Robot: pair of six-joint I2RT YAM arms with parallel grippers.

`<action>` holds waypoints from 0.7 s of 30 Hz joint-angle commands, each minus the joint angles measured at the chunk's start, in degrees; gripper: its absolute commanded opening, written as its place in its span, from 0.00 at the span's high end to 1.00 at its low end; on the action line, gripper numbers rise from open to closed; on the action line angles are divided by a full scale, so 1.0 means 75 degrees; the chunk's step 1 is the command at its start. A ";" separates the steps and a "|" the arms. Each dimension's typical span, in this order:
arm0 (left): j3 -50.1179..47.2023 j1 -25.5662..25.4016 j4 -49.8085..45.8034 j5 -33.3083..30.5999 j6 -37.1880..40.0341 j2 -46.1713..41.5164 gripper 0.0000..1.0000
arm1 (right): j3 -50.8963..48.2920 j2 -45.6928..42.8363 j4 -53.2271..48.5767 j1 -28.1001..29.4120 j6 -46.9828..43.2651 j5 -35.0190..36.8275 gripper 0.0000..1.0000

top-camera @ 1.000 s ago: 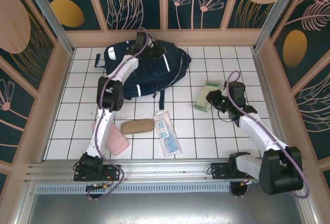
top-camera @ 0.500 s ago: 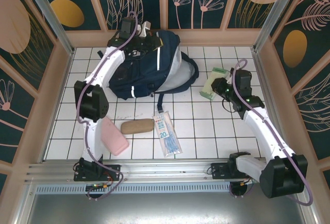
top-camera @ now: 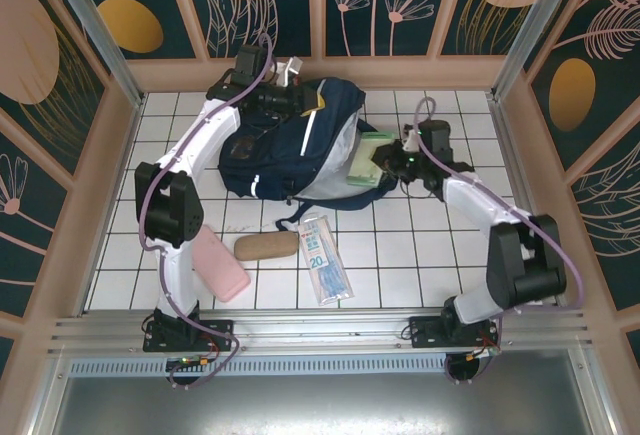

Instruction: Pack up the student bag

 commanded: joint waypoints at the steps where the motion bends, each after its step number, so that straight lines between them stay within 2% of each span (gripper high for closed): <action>1: 0.0076 -0.0020 0.1205 0.0902 -0.0143 -0.0862 1.00 | 0.0701 0.0586 0.1585 0.0363 0.0559 -0.0760 1.00; 10: -0.0198 0.0104 0.1619 0.1099 -0.0443 -0.1147 1.00 | 0.2184 0.2965 0.3373 0.1067 0.1908 -0.1013 1.00; 14: -0.0310 0.0192 0.1707 0.1099 -0.0547 -0.1156 1.00 | 0.3435 0.4432 0.3487 0.1340 0.2002 -0.0968 0.94; 17: -0.0363 0.0227 0.1745 0.1119 -0.0587 -0.1159 1.00 | 0.3954 0.5393 0.4590 0.1446 0.2886 -0.1110 0.92; 19: -0.0388 0.0256 0.1773 0.1124 -0.0595 -0.1164 1.00 | 0.4354 0.5839 0.4818 0.1575 0.3153 -0.0968 0.92; 20: -0.0416 0.0290 0.1783 0.1124 -0.0610 -0.1155 1.00 | 0.4686 0.6042 0.4636 0.1663 0.3055 -0.0868 0.89; 21: -0.0442 0.0322 0.1817 0.1124 -0.0651 -0.1155 1.00 | 0.4990 0.6163 0.4196 0.1745 0.2815 -0.0709 0.81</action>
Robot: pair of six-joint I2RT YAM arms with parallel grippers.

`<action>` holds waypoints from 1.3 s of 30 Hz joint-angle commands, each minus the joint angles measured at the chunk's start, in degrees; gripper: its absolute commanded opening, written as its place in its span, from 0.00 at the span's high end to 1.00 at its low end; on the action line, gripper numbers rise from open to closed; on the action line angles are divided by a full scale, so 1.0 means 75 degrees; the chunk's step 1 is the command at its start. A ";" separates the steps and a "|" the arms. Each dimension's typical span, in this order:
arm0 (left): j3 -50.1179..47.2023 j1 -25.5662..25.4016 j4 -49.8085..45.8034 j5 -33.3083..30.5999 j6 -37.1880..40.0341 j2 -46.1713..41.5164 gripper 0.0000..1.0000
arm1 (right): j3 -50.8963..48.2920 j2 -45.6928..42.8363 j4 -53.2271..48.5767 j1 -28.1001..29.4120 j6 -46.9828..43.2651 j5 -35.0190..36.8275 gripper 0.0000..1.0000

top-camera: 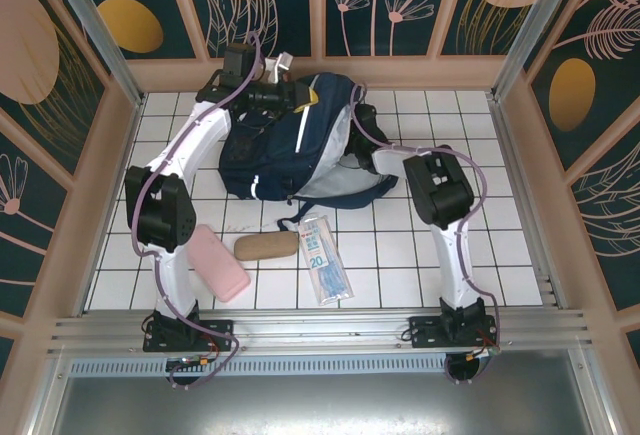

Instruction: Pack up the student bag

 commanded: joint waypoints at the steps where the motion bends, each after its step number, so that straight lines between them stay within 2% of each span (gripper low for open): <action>1: 0.0113 0.0078 0.1125 0.0733 -0.0158 -0.0734 1.00 | 0.1183 0.0346 -0.0310 0.0366 -0.0236 0.0453 0.68; 4: 0.0054 0.0202 0.1271 0.0731 -0.0323 -0.0741 1.00 | 0.1147 0.0007 -0.0971 0.0483 -0.0902 0.1029 0.44; 7: 0.0028 0.0312 0.1359 0.0714 -0.0427 -0.0735 1.00 | 0.0571 -0.0567 -0.0959 0.0380 -0.1141 0.1325 0.27; 8: 0.0013 0.0353 0.1408 0.0708 -0.0477 -0.0724 1.00 | 0.0519 -0.0701 -0.1112 0.0323 -0.1265 0.1361 0.19; 9: 0.0007 0.0375 0.1465 0.0714 -0.0536 -0.0722 1.00 | 0.0555 -0.0772 -0.1376 0.0282 -0.1421 0.1380 0.17; 19: 0.0007 0.0650 0.1725 0.0630 -0.0810 -0.0552 1.00 | 0.0378 -0.1530 -0.2853 0.0102 -0.2655 0.1534 0.07; 23: 0.0025 0.0733 0.1780 0.0559 -0.0890 -0.0495 1.00 | -0.0304 -0.2050 -0.2756 -0.0116 -0.2707 0.1661 0.05; 27: 0.0058 0.0774 0.1662 0.0347 -0.0862 -0.0409 1.00 | -0.0784 -0.2605 -0.3122 -0.0352 -0.2961 0.1902 0.05; 33: 0.0580 0.0765 0.0654 -0.0690 -0.0226 0.0276 1.00 | -0.2322 -0.4352 -0.3049 -0.0519 -0.3100 0.2548 0.12; 34: 0.0710 0.0726 0.0532 -0.0853 -0.0076 0.0442 0.95 | -0.2651 -0.4706 -0.2977 -0.0525 -0.3087 0.2575 0.13; 35: 0.0858 0.0660 0.0359 -0.1011 0.0133 0.0575 0.80 | -0.2938 -0.4998 -0.2950 -0.0513 -0.3083 0.2596 0.14; 39: 0.0810 0.0395 -0.0073 -0.1670 0.0798 0.0495 0.60 | -0.3711 -0.6235 -0.3572 -0.0284 -0.3339 0.3241 0.15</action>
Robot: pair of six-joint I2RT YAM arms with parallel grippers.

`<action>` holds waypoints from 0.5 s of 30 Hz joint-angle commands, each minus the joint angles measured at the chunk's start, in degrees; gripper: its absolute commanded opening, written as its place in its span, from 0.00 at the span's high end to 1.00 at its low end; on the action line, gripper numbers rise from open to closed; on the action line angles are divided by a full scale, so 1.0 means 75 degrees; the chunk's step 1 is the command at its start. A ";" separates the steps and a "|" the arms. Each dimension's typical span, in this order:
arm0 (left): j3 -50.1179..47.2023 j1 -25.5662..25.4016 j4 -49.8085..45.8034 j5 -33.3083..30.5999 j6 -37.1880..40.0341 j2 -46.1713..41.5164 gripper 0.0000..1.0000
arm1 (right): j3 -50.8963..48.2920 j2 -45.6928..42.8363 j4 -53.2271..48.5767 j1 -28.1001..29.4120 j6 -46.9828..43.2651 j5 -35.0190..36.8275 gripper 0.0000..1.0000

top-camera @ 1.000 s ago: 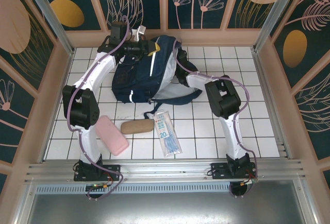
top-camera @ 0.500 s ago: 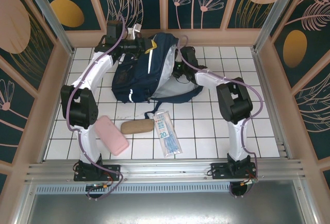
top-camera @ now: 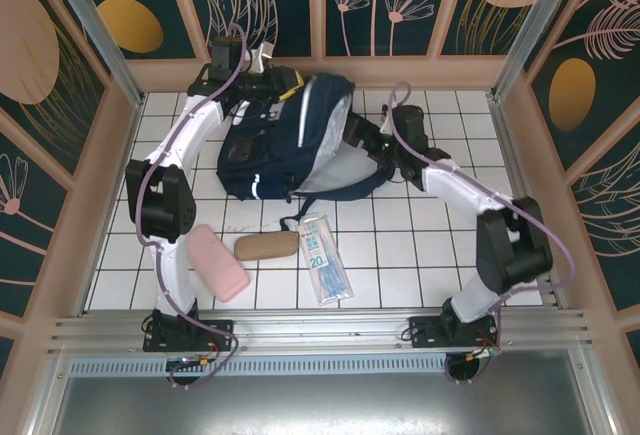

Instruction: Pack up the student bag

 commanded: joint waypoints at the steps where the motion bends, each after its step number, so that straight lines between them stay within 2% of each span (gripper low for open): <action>1: -0.0156 -0.0165 -0.0088 -0.0824 0.0670 -0.0378 0.56 | -0.0594 -0.1032 -0.0550 0.0264 -0.0380 0.0911 0.16; 3: -0.0833 -0.0172 0.0217 -0.1261 0.0581 -0.0918 0.50 | -0.1040 -0.1699 -0.0980 0.0334 -0.0274 0.1695 0.17; 7: -0.2219 -0.0187 0.0459 -0.2031 0.0583 -0.2341 0.44 | -0.2002 -0.3042 -0.1158 0.0525 -0.0228 0.2119 0.21; 11: -0.4248 -0.0390 0.0711 -0.2584 0.0464 -0.4179 0.43 | -0.2544 -0.3838 -0.1469 0.1106 -0.0648 0.1726 0.23; 15: -0.6732 -0.1031 0.1125 -0.2754 0.0059 -0.5820 0.43 | -0.2732 -0.3913 -0.2042 0.1915 -0.0605 0.0938 0.23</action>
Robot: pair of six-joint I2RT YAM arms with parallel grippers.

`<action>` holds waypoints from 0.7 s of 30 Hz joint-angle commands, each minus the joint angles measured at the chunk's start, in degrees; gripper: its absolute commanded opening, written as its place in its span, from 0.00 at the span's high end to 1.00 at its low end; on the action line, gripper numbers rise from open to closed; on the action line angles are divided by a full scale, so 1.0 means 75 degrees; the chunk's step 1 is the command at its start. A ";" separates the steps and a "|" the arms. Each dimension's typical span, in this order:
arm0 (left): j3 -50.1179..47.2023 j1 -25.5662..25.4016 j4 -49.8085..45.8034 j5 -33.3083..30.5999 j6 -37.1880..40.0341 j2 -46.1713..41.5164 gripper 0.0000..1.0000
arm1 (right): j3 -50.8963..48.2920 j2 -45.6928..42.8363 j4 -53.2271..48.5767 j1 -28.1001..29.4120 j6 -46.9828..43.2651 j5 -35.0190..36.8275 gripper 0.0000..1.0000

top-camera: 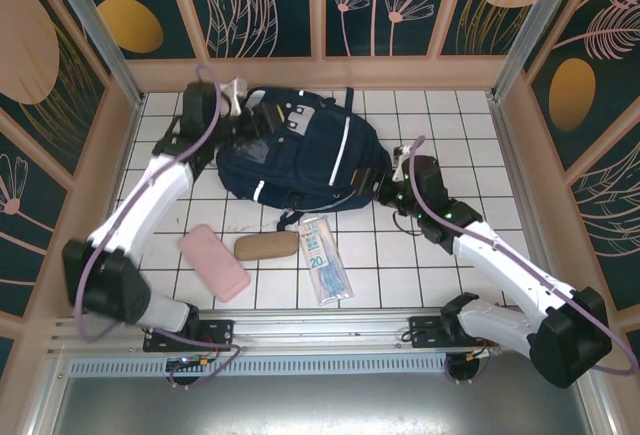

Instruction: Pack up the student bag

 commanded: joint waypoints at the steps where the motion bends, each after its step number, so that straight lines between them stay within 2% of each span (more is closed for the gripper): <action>1: -0.1903 -0.0684 0.0518 -0.0433 -0.0399 -0.1081 0.43 | -0.0297 0.0007 -0.0637 0.0607 -0.0078 -0.0741 0.23; 5: -0.4381 -0.1848 0.1245 -0.0374 -0.1063 -0.2263 0.43 | -0.0855 0.0244 -0.0481 0.1021 0.0299 -0.1392 0.21; 8: -0.5396 -0.2784 0.1494 -0.0714 -0.1369 -0.2855 0.41 | -0.1287 0.0302 -0.0086 0.1259 0.0549 -0.1554 0.20; 10: -0.5803 -0.3162 0.1621 -0.0765 -0.1462 -0.3007 0.39 | -0.1534 0.0404 0.0180 0.1326 0.0722 -0.1762 0.19; 15: -0.6494 -0.3719 0.2064 -0.0772 -0.1653 -0.2834 0.28 | -0.1965 0.0859 0.0769 0.1570 0.1117 -0.1822 0.19; 21: -0.6900 -0.3883 0.3333 -0.0758 -0.2017 -0.1876 0.26 | -0.1900 0.1622 0.1365 0.1669 0.1311 -0.1901 0.18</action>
